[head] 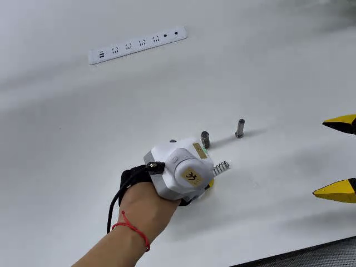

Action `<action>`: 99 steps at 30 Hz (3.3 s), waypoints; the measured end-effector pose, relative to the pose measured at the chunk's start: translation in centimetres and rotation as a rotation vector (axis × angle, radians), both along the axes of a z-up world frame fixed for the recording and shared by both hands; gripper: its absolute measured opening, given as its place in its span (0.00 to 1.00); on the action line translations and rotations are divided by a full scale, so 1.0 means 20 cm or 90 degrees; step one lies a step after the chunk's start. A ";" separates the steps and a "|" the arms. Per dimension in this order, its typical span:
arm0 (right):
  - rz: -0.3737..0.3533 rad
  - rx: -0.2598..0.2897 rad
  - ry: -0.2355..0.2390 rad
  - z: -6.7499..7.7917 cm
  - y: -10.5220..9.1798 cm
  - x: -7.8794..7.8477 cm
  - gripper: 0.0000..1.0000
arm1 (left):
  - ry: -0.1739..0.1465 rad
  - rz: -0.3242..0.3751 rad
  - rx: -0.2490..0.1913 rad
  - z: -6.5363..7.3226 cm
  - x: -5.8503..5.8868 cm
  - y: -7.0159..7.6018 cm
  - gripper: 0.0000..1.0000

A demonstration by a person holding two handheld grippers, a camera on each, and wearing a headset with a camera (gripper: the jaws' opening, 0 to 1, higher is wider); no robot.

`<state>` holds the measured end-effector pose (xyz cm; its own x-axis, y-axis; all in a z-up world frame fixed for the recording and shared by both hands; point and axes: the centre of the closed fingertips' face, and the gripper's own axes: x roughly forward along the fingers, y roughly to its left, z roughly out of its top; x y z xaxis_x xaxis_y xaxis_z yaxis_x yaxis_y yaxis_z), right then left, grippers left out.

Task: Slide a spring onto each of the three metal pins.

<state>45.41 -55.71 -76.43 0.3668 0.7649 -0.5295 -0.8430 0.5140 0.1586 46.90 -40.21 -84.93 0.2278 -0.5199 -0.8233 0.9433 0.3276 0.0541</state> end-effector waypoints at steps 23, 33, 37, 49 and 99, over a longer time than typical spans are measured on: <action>0.001 0.071 0.011 0.11 0.20 0.04 0.80 | 0.005 0.021 -0.095 0.15 -0.04 -0.04 0.10; -0.052 0.173 0.036 0.29 0.29 0.11 0.65 | -0.022 0.042 -0.216 0.42 -0.03 -0.12 0.10; -0.085 0.227 0.066 0.34 0.32 0.14 0.53 | -0.034 0.053 -0.268 0.53 -0.02 -0.13 0.10; -0.103 0.329 0.146 0.44 0.47 0.17 0.29 | -0.062 0.067 -0.369 0.77 -0.01 -0.15 0.10; 0.173 0.045 -0.013 0.53 0.68 -0.04 0.12 | -0.039 0.011 -0.388 0.77 -0.14 -0.19 0.10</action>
<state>44.53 -42.14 -65.87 0.1537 0.8711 -0.4663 -0.9519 0.2572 0.1667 44.06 -44.01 -69.46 0.2780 -0.8890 -0.3638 0.9385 0.3322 -0.0946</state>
